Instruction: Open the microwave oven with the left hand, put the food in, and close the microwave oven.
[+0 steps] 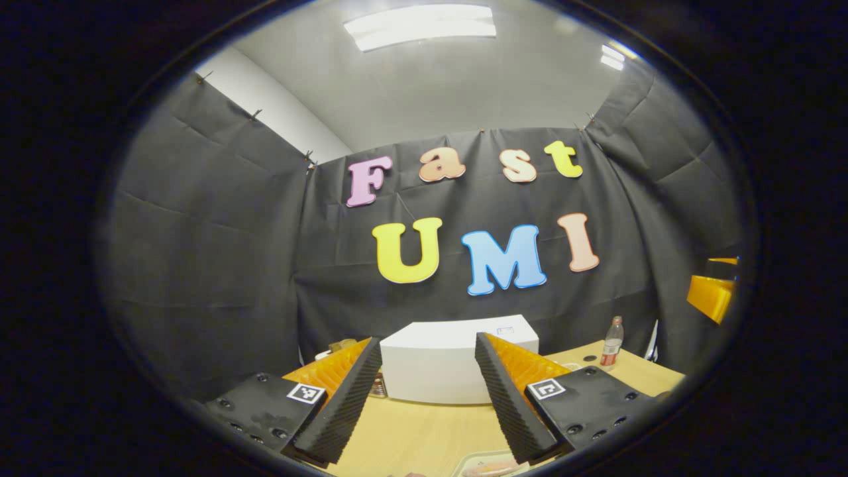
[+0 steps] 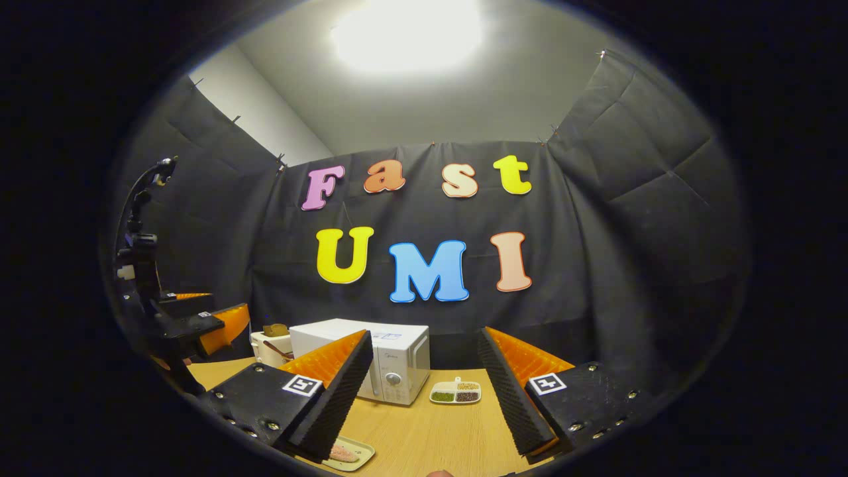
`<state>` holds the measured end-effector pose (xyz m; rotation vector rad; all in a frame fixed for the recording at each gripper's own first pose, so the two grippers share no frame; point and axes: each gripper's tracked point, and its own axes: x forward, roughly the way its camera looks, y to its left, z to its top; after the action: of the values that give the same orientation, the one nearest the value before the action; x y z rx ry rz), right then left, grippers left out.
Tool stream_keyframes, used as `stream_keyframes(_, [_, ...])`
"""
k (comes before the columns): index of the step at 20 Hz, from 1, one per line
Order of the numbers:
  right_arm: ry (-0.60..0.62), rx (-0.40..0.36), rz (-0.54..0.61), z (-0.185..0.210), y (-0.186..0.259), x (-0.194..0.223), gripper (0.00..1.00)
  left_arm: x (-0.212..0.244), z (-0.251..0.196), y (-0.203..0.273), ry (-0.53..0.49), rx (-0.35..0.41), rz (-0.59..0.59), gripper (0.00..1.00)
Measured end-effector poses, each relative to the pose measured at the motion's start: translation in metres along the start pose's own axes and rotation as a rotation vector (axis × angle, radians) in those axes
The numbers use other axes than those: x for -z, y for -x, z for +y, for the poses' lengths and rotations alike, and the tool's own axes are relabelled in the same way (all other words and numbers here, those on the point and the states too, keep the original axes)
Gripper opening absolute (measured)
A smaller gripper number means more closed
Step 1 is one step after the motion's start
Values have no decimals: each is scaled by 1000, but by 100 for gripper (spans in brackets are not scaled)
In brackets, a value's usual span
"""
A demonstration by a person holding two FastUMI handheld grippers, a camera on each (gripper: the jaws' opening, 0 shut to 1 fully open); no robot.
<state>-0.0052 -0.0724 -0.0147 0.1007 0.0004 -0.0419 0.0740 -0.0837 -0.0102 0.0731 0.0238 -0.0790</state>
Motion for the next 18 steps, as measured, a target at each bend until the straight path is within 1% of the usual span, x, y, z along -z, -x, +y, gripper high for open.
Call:
stream_keyframes(3, [-9, 51, 17, -14, -8, 10, 98, 0, -15, -40, 15, 34, -18, 96])
stream_keyframes(5, [14, 111, 23, -27, -17, 16, 98, 11, -28, -71, 41, 70, -17, 95])
stream_keyframes(6, [27, 140, 27, -33, -21, 17, 98, 19, -31, -87, 46, 80, -10, 93])
stream_keyframes(8, [50, 185, 23, -39, -31, 17, 98, 37, -40, -118, 52, 105, 2, 97])
stream_keyframes(10, [79, 238, 30, -49, -40, 19, 98, 59, -52, -148, 48, 141, 30, 93])
stream_keyframes(11, [83, 262, 31, -52, -43, 20, 98, 70, -60, -158, 45, 163, 39, 98])
stream_keyframes(12, [84, 285, 32, -53, -47, 20, 98, 78, -66, -171, 42, 180, 46, 97])
stream_keyframes(15, [115, 347, 45, -57, -52, 25, 98, 112, -90, -199, 52, 240, 92, 97])
stream_keyframes(16, [129, 363, 46, -58, -53, 24, 98, 124, -98, -207, 58, 255, 110, 95])
stream_keyframes(18, [149, 399, 55, -60, -54, 26, 98, 146, -111, -221, 63, 285, 148, 95])
